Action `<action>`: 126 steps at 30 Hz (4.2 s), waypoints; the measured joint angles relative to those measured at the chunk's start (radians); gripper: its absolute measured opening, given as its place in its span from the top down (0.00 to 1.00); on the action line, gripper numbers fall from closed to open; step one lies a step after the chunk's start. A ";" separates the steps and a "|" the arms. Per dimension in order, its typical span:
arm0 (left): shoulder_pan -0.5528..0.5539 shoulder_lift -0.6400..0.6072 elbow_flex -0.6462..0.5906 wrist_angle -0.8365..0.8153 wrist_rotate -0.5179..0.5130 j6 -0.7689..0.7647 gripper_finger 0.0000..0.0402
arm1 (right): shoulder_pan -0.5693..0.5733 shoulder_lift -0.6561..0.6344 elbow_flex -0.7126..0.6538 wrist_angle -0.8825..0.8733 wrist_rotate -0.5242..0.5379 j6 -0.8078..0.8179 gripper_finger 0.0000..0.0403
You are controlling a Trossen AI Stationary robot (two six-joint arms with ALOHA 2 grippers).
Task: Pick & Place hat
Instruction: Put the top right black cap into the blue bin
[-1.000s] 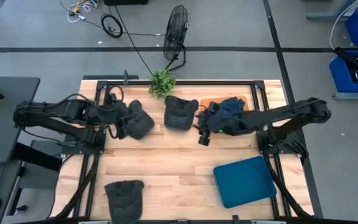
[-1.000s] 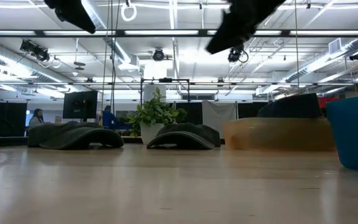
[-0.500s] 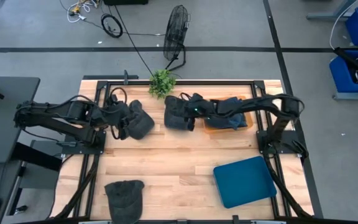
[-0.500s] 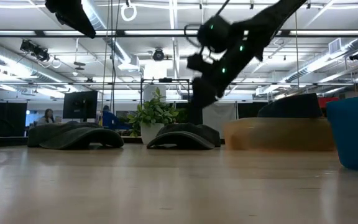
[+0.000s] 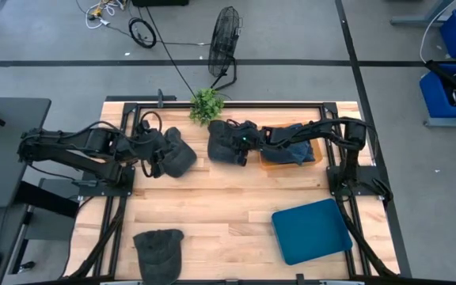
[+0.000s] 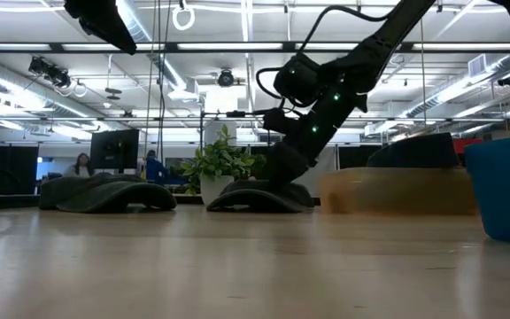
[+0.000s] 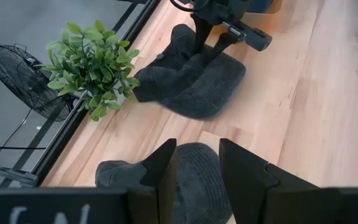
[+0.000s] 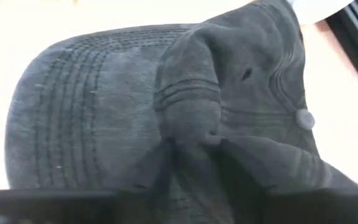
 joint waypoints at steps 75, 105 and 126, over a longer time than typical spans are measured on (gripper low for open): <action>-0.001 0.000 0.000 0.043 -0.119 -0.077 0.69 | 1.200 -0.341 0.251 -1.413 -0.073 2.235 1.00; -0.001 0.000 0.000 0.043 -0.119 -0.077 0.69 | 1.270 -0.268 0.319 -1.346 -0.163 2.302 1.00; -0.001 0.000 0.000 0.043 -0.119 -0.077 0.69 | 1.233 -0.267 0.038 -1.172 -0.101 2.174 0.89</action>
